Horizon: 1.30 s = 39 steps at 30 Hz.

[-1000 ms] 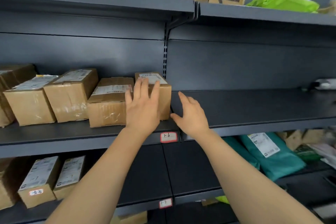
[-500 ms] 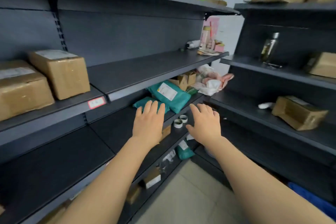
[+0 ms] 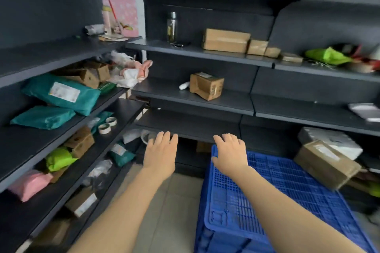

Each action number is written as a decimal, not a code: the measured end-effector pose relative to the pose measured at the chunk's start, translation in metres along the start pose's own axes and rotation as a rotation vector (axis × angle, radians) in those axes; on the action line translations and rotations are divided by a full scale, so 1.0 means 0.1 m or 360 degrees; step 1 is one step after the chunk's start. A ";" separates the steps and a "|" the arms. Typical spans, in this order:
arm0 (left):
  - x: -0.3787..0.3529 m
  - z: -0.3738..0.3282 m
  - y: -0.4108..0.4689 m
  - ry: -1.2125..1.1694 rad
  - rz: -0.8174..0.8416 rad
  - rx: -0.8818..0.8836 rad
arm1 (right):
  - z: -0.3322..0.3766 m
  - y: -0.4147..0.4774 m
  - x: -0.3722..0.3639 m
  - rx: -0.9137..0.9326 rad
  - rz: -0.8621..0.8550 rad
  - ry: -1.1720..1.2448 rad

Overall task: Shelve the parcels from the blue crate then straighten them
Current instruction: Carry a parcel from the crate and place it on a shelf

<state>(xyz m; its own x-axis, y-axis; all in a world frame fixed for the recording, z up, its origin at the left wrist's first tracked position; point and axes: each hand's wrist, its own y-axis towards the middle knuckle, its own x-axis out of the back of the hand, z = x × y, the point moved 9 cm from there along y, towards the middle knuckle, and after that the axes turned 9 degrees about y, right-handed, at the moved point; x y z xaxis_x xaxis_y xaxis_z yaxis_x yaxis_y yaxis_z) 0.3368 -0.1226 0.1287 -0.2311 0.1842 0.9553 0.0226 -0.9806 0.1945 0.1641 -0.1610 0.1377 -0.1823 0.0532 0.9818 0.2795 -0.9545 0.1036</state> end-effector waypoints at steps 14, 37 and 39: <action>0.06 -3.55 0.47 -0.0173 0.0181 -0.0478 | -3.36 -0.81 0.00 -0.0514 0.0176 -0.0038; -0.59 -7.45 2.51 -0.0450 0.0640 -0.0748 | -7.56 0.14 -0.33 -0.0997 0.0377 0.0074; -0.75 -7.73 2.63 -0.0486 0.0690 -0.0668 | -7.90 0.28 -0.48 -0.0965 0.0425 0.0106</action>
<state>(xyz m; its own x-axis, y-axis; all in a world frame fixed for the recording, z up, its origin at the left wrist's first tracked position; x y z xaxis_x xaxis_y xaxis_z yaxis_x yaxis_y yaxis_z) -0.3915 -0.4461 -0.0635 0.0006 -0.2815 0.9596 -0.3429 -0.9014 -0.2642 -0.5636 -0.4219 -0.0325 -0.2434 -0.2078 0.9474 -0.2530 -0.9294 -0.2688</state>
